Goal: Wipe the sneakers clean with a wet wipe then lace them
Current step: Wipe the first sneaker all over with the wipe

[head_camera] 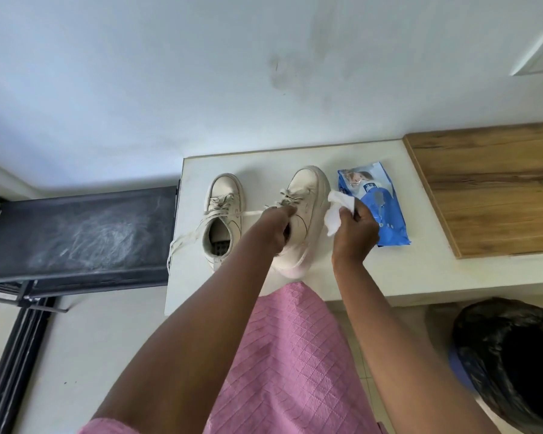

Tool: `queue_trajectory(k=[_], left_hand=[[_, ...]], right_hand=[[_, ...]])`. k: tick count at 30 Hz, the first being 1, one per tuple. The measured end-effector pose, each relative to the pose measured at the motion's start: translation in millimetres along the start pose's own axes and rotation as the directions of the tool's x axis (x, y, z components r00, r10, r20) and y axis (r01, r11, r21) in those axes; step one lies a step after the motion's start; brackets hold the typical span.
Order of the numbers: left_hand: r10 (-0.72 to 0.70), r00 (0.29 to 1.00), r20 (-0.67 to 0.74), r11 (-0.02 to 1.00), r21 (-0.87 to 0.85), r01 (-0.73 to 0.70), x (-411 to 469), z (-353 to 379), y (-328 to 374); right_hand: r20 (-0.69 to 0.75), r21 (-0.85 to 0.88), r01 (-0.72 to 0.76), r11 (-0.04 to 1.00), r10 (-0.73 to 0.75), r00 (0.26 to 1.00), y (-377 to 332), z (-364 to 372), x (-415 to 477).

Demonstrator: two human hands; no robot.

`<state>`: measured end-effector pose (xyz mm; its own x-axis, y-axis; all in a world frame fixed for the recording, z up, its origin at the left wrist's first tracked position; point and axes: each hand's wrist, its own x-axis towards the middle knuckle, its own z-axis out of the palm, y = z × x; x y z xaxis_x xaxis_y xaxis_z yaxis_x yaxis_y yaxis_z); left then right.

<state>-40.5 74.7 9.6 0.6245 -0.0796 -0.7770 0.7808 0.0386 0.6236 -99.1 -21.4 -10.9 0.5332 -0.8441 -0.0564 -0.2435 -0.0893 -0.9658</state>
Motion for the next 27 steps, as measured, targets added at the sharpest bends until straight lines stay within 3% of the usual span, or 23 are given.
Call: queue_trajectory(k=[2,4,7,9,11,13,15,18,22,25,27], left_hand=[[-0.035,0.996,0.085,0.993,-0.105,0.044,-15,-10,2],[-0.055,0.982,0.181,0.98,-0.179,0.088,-20,-22,-1],[-0.054,0.954,0.294,0.956,-0.262,0.134,-31,-37,-4],[-0.024,0.929,0.37,0.927,-0.339,0.159,-33,-40,-5],[0.015,0.913,0.408,0.886,-0.428,0.177,-43,-54,-4],[0.034,0.915,0.402,0.878,-0.45,0.165,-43,-56,-4],[0.089,0.913,0.397,0.877,-0.466,0.117,-47,-60,-7],[0.206,0.906,0.37,0.884,-0.467,-0.01,-58,-61,-13],[0.283,0.896,0.343,0.853,-0.517,-0.071,-69,-62,-10],[0.309,0.868,0.388,0.83,-0.556,-0.047,-76,-70,-6],[0.306,0.846,0.436,0.854,-0.519,-0.041,-80,-76,-7]], right_hand=[[0.058,-0.101,0.358,0.928,-0.354,0.933,-14,2,-13],[0.251,-0.104,0.63,0.769,-0.593,0.765,-17,4,-27],[0.476,-0.081,0.811,0.579,-0.693,0.542,-11,1,-50],[0.516,-0.064,0.882,0.467,-0.741,0.43,-3,-7,-59],[0.535,0.012,0.945,0.328,-0.8,0.271,-2,-16,-72],[0.554,0.03,0.967,0.253,-0.809,0.195,0,-22,-66],[0.579,0.012,0.971,0.237,-0.794,0.187,-9,-21,-56],[0.603,-0.06,0.96,0.274,-0.756,0.253,-35,-12,-43],[0.61,-0.149,0.94,0.308,-0.719,0.332,-61,-4,-46],[0.55,-0.083,0.936,0.343,-0.767,0.33,-58,-14,-71],[0.526,-0.017,0.947,0.32,-0.803,0.281,-54,-26,-86]])
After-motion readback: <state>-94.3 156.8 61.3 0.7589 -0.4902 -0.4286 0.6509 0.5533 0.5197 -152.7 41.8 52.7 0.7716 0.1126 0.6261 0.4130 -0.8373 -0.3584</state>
